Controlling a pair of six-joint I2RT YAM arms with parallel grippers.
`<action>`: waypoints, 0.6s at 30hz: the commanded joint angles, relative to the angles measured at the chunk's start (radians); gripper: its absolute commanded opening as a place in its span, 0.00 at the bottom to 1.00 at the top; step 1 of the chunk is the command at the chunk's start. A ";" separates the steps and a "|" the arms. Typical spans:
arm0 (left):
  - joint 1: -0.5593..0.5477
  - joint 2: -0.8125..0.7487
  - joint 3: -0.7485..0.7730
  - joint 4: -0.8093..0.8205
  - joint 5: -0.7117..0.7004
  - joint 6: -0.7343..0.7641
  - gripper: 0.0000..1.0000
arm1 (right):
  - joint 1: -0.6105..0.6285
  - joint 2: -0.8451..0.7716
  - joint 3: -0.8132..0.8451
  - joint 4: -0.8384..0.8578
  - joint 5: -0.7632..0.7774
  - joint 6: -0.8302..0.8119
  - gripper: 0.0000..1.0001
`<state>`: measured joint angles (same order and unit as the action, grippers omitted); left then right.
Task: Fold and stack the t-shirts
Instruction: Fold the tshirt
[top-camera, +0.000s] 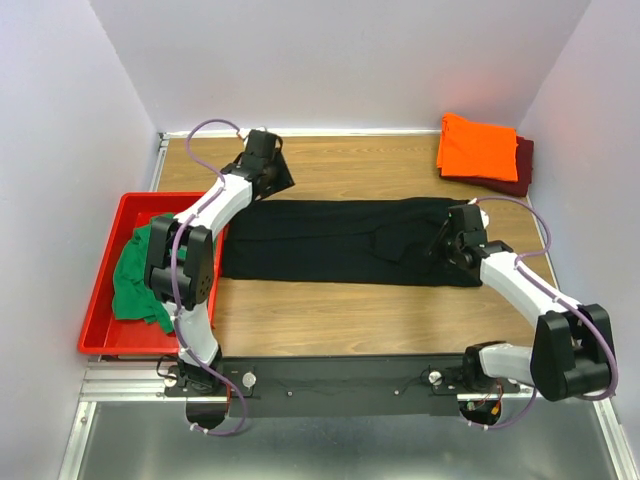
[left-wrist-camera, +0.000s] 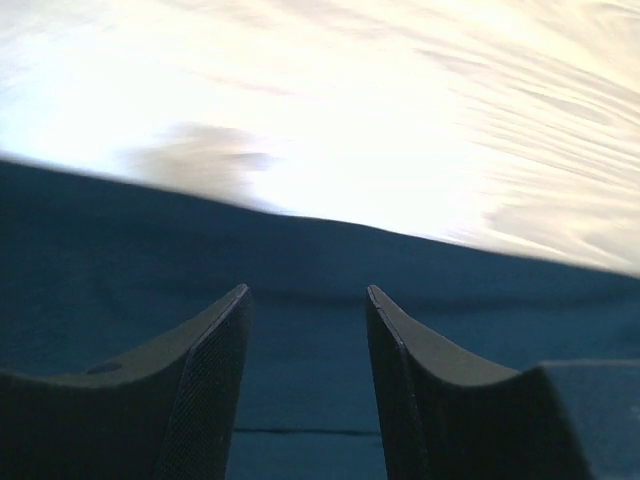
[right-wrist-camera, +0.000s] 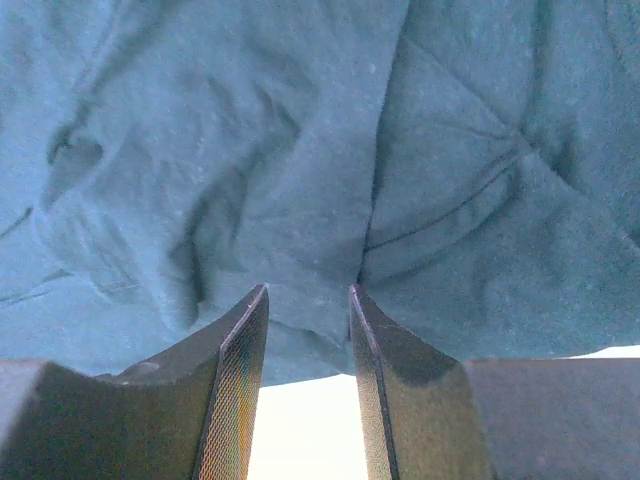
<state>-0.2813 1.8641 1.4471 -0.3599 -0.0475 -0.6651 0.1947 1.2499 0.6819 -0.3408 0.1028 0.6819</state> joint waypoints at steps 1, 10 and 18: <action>-0.064 -0.054 0.039 0.007 0.074 0.076 0.57 | 0.002 0.017 -0.025 -0.014 -0.025 0.024 0.45; -0.199 -0.056 -0.005 0.078 0.245 0.133 0.58 | 0.014 0.065 -0.065 0.026 -0.052 0.042 0.45; -0.308 -0.033 -0.044 0.130 0.314 0.159 0.57 | 0.015 0.098 -0.081 0.069 -0.072 0.065 0.45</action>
<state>-0.5564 1.8336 1.4105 -0.2691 0.2104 -0.5381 0.2039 1.3376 0.6170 -0.3084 0.0570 0.7170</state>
